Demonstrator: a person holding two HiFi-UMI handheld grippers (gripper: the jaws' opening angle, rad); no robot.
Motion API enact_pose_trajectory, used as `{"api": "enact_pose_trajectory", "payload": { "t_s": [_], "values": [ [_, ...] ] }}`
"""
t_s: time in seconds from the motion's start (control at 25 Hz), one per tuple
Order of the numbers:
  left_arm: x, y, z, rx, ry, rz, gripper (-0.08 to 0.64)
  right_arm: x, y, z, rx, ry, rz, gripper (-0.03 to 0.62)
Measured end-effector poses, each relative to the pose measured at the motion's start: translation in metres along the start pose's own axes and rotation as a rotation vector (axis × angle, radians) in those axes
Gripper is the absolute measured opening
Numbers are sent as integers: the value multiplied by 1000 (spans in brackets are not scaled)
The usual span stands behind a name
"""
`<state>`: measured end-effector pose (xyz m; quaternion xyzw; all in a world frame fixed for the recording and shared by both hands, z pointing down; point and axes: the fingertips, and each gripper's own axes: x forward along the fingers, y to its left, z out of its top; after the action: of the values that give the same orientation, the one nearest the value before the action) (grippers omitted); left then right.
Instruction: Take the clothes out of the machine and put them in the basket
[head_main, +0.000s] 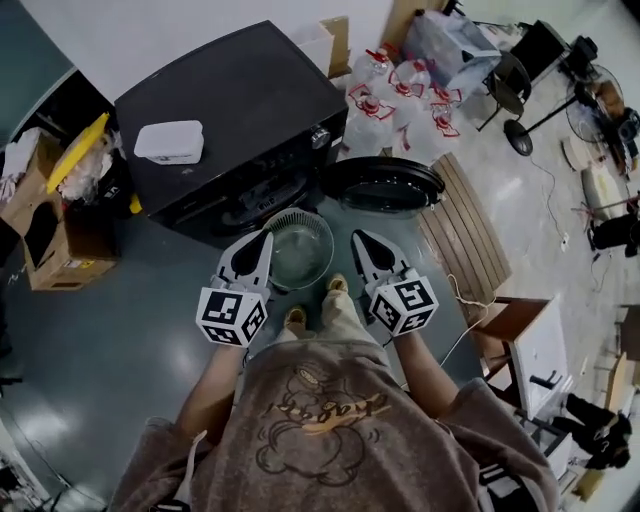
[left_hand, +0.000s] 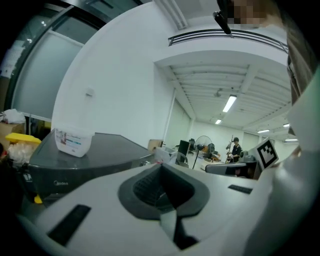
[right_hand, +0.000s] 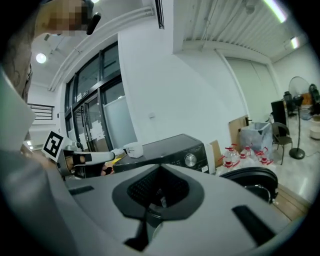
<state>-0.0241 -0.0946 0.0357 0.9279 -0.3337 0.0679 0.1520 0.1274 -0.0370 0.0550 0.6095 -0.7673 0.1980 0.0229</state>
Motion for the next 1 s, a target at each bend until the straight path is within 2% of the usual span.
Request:
{"api": "enact_pose_trajectory", "payload": {
  "t_s": [0.24, 0.44, 0.52, 0.68, 0.84, 1.0],
  "values": [
    [21, 10, -4, -27, -20, 137, 6, 43, -19, -4, -52, 75, 162, -5],
    [37, 28, -20, -59, -56, 242, 6, 74, -21, -29, -32, 134, 296, -3],
    [44, 41, -31, -60, -60, 269, 6, 90, -22, -39, -42, 130, 318, -3],
    [57, 60, -64, -46, -45, 269, 6, 117, -24, -64, -64, 117, 350, -3],
    [67, 87, -113, -35, -44, 266, 6, 146, -32, -116, -42, 117, 355, -3],
    [82, 122, -166, -28, -71, 275, 6, 181, -44, -166, -63, 100, 332, -3]
  ]
}}
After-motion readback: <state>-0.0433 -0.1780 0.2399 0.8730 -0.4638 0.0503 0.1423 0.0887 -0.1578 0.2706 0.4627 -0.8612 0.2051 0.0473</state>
